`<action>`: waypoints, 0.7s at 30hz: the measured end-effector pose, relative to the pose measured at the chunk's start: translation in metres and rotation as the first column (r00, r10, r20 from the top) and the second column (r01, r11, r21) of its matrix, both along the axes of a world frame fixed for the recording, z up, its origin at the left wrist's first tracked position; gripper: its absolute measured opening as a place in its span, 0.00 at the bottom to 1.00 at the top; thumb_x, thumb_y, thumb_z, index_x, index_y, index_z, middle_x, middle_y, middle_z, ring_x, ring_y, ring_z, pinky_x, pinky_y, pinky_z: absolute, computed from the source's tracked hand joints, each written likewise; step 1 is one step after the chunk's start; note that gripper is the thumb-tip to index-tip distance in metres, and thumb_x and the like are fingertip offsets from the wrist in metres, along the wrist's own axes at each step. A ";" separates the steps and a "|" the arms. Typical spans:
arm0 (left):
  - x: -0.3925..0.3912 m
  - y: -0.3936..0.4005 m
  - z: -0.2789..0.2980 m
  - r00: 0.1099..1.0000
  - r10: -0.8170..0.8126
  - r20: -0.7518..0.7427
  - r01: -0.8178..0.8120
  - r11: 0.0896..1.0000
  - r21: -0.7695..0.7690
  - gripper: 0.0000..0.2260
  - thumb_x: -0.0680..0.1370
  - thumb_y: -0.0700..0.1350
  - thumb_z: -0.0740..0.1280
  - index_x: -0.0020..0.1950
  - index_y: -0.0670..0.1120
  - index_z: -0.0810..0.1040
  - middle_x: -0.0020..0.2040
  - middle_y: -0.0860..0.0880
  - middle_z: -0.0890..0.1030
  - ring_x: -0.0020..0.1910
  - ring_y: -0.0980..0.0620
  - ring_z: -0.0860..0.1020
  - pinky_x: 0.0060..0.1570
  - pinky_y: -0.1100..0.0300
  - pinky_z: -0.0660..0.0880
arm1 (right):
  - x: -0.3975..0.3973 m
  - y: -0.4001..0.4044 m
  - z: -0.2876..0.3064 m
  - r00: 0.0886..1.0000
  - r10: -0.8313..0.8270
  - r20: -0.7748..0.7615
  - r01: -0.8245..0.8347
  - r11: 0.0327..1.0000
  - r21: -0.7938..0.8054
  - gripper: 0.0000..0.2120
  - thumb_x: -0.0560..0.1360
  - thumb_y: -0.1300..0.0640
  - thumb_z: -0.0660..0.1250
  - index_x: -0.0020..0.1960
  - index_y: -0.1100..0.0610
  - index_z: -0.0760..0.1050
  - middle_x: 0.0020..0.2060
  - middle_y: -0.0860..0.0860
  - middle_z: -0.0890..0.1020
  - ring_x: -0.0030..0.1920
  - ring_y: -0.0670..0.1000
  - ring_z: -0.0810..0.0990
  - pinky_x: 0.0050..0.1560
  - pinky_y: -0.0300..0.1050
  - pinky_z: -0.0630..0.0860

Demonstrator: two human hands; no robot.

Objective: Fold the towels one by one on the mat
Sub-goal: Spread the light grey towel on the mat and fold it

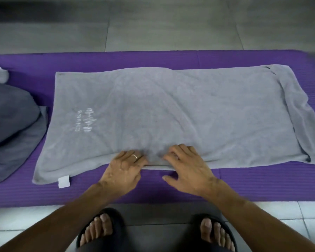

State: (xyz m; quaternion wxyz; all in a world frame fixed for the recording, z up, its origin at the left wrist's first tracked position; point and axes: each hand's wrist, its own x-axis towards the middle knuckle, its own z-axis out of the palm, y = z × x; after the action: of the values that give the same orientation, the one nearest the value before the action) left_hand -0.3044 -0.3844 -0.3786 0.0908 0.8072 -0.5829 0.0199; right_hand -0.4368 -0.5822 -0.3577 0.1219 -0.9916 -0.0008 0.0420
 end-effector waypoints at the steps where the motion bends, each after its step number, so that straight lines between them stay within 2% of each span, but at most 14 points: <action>1: -0.001 0.005 -0.001 0.998 0.044 0.034 -0.046 0.997 0.055 0.15 0.66 0.42 0.63 0.51 0.46 0.80 0.46 0.47 0.80 0.46 0.45 0.76 0.46 0.52 0.70 | 0.005 0.015 -0.004 0.999 0.048 0.021 -0.048 0.999 -0.010 0.23 0.68 0.38 0.67 0.56 0.51 0.75 0.52 0.49 0.74 0.51 0.51 0.74 0.52 0.47 0.74; 4: 0.013 0.018 0.001 0.951 0.292 0.098 -0.304 0.940 0.152 0.15 0.64 0.43 0.68 0.51 0.44 0.78 0.48 0.44 0.78 0.45 0.42 0.76 0.44 0.48 0.70 | 0.026 0.047 -0.012 0.995 0.092 0.040 -0.091 0.996 -0.023 0.20 0.69 0.43 0.69 0.56 0.53 0.75 0.52 0.50 0.75 0.51 0.52 0.75 0.52 0.49 0.75; 7: 0.032 0.034 0.005 0.910 0.402 0.100 -0.415 0.885 0.214 0.16 0.68 0.48 0.61 0.53 0.46 0.76 0.50 0.44 0.78 0.47 0.42 0.76 0.44 0.49 0.71 | 0.046 0.055 -0.015 0.996 0.052 0.070 -0.054 0.998 0.022 0.18 0.66 0.48 0.73 0.53 0.54 0.76 0.48 0.51 0.76 0.47 0.53 0.76 0.46 0.49 0.75; 10: 0.042 0.060 0.004 0.930 0.362 0.065 -0.367 0.905 0.214 0.17 0.73 0.52 0.59 0.57 0.46 0.75 0.51 0.46 0.78 0.49 0.44 0.76 0.46 0.51 0.74 | 0.058 0.056 -0.019 0.997 0.072 0.038 -0.074 0.996 0.042 0.08 0.68 0.54 0.72 0.46 0.54 0.77 0.42 0.49 0.77 0.44 0.53 0.77 0.43 0.48 0.74; 12: 0.048 0.081 0.004 0.940 0.335 0.062 -0.340 0.929 0.142 0.17 0.73 0.53 0.61 0.58 0.46 0.73 0.53 0.45 0.77 0.51 0.45 0.74 0.47 0.51 0.74 | 0.064 0.056 -0.018 1.000 0.010 -0.005 -0.010 0.991 0.132 0.01 0.74 0.58 0.66 0.44 0.54 0.77 0.41 0.49 0.80 0.44 0.53 0.78 0.47 0.50 0.75; 14: 0.053 0.102 0.000 0.944 0.319 0.081 -0.326 0.941 0.088 0.17 0.74 0.52 0.61 0.59 0.45 0.73 0.53 0.44 0.77 0.50 0.45 0.75 0.48 0.51 0.72 | 0.069 0.055 -0.015 0.988 -0.120 -0.097 0.144 0.944 0.298 0.06 0.78 0.60 0.61 0.48 0.56 0.77 0.43 0.51 0.83 0.46 0.54 0.79 0.54 0.52 0.74; 16: 0.055 0.120 -0.006 0.942 0.319 0.100 -0.327 0.942 0.077 0.16 0.75 0.50 0.60 0.58 0.44 0.75 0.52 0.44 0.79 0.49 0.43 0.76 0.49 0.51 0.70 | 0.074 0.053 -0.010 0.956 -0.197 -0.215 0.267 0.888 0.375 0.09 0.80 0.60 0.58 0.55 0.57 0.75 0.48 0.51 0.83 0.50 0.53 0.80 0.59 0.51 0.72; 18: 0.056 0.130 -0.012 0.951 0.271 0.149 -0.286 0.954 0.091 0.13 0.76 0.48 0.60 0.58 0.44 0.75 0.50 0.44 0.80 0.48 0.43 0.77 0.48 0.50 0.70 | 0.075 0.050 -0.005 0.954 -0.179 -0.239 0.260 0.890 0.374 0.09 0.81 0.60 0.56 0.58 0.56 0.72 0.48 0.50 0.82 0.49 0.52 0.80 0.60 0.50 0.72; 21: 0.067 0.132 -0.008 0.975 0.157 0.159 -0.180 0.973 0.143 0.12 0.74 0.42 0.59 0.56 0.44 0.76 0.49 0.45 0.81 0.46 0.44 0.78 0.47 0.50 0.72 | 0.074 0.059 -0.005 0.983 -0.074 -0.165 0.107 0.974 0.199 0.04 0.80 0.59 0.58 0.53 0.53 0.70 0.42 0.48 0.78 0.43 0.52 0.78 0.54 0.52 0.73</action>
State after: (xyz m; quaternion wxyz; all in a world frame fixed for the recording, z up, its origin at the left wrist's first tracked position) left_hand -0.2374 -0.2523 -0.3863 -0.0179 0.8548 -0.5170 0.0411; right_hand -0.3628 -0.5234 -0.3624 0.2258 -0.9662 0.0498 0.1139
